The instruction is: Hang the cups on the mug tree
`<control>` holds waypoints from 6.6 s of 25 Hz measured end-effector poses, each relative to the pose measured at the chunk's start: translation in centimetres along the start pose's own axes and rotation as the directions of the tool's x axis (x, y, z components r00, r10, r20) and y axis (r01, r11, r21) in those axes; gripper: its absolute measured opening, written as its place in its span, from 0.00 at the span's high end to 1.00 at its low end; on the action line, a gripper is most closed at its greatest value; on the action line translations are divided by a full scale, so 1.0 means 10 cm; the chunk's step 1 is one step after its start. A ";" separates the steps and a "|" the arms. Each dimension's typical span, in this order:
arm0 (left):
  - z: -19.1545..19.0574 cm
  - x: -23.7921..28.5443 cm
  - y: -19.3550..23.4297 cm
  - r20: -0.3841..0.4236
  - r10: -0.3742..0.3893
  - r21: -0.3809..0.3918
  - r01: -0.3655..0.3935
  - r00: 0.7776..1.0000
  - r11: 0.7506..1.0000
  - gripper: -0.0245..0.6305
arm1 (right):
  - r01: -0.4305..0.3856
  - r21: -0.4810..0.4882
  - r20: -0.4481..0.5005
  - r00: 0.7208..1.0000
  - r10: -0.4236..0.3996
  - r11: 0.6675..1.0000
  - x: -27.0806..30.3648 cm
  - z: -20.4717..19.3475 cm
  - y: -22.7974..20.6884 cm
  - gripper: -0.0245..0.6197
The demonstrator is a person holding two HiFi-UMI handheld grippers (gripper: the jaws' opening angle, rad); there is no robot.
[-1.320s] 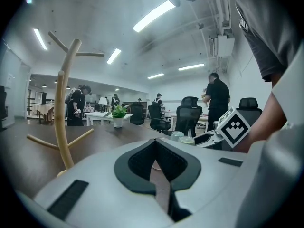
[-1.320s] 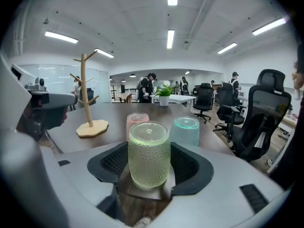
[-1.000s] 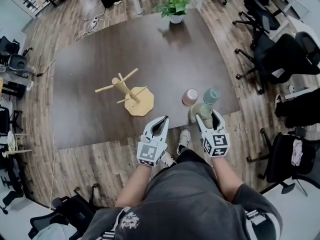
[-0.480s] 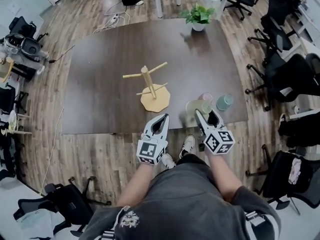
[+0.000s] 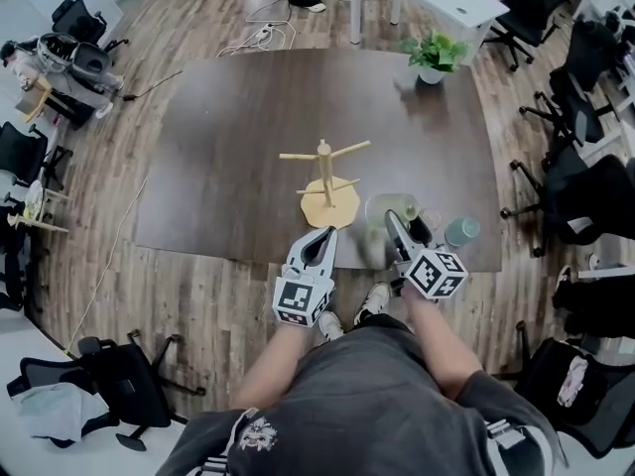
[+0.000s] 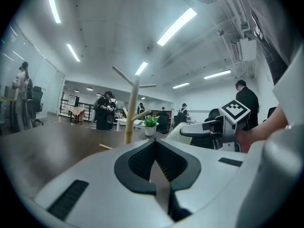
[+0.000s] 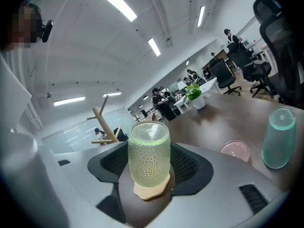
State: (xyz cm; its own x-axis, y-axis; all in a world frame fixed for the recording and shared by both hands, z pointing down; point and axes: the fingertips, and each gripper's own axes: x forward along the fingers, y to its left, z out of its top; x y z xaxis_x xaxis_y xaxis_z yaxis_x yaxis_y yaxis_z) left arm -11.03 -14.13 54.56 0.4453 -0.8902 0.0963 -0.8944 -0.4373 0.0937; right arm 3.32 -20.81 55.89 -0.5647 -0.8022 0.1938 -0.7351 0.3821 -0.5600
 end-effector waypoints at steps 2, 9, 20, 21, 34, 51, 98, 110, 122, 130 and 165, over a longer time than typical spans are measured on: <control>-0.01 0.00 0.07 -0.002 0.028 -0.002 -0.028 1.000 1.000 0.95 | -0.015 0.024 0.000 1.000 0.015 1.000 0.12 0.04 -0.02 0.50; -0.04 -0.02 0.31 -0.010 0.115 -0.012 -0.115 0.993 0.993 0.95 | -0.070 0.103 0.005 0.998 0.070 0.992 0.53 0.15 -0.07 0.50; -0.17 -0.05 0.49 -0.038 0.185 -0.018 -0.186 0.982 0.982 0.95 | -0.143 0.141 -0.112 0.981 0.159 0.980 0.95 -0.17 0.05 0.50; -0.19 -0.06 0.50 -0.042 0.190 -0.019 -0.191 0.981 0.981 0.95 | -0.149 0.151 -0.120 0.979 0.167 0.977 0.97 -0.21 0.07 0.50; -0.17 -0.09 0.54 -0.043 0.208 -0.024 -0.209 0.977 0.978 0.95 | -0.179 0.324 -0.180 0.952 0.246 0.929 1.12 -0.50 0.05 0.50; -0.11 -0.15 0.37 -0.020 0.149 -0.011 -0.150 0.989 0.989 0.95 | -0.131 0.231 -0.132 0.978 0.165 0.964 0.81 -0.40 -0.02 0.47; -0.03 0.44 -1.16 -0.050 -0.220 0.103 0.224 0.974 0.969 0.95 | 0.166 -0.555 0.076 0.986 -0.149 0.815 -1.06 -0.09 -0.38 0.92; -0.35 0.79 -1.19 -0.128 -0.208 0.071 0.218 0.970 0.973 0.95 | 0.148 -0.536 -0.046 0.978 -0.204 0.831 -0.75 -0.34 -0.96 0.61; -0.43 0.97 -0.96 -0.160 -0.195 0.060 0.206 0.968 0.977 0.95 | 0.192 -0.546 -0.129 0.943 -0.308 0.816 -0.28 -0.48 -1.41 0.50; -0.46 0.99 -0.81 -0.145 -0.219 0.049 0.228 0.965 0.972 0.95 | 0.203 -0.536 -0.114 0.944 -0.309 0.819 -0.23 -0.47 -1.37 0.50; 0.45 0.07 -0.03 0.037 -0.103 0.144 0.097 0.994 0.985 0.95 | -0.142 -0.204 0.306 0.930 0.201 0.969 -0.08 1.57 1.08 0.50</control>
State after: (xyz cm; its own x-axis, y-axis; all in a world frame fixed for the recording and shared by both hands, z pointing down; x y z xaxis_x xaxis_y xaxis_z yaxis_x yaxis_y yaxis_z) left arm -10.61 -15.22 50.17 0.5335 -0.8443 0.0495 -0.8436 -0.5354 -0.0410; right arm 1.65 -23.23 37.05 -0.5584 -0.8101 -0.1789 -0.7082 0.5778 -0.4058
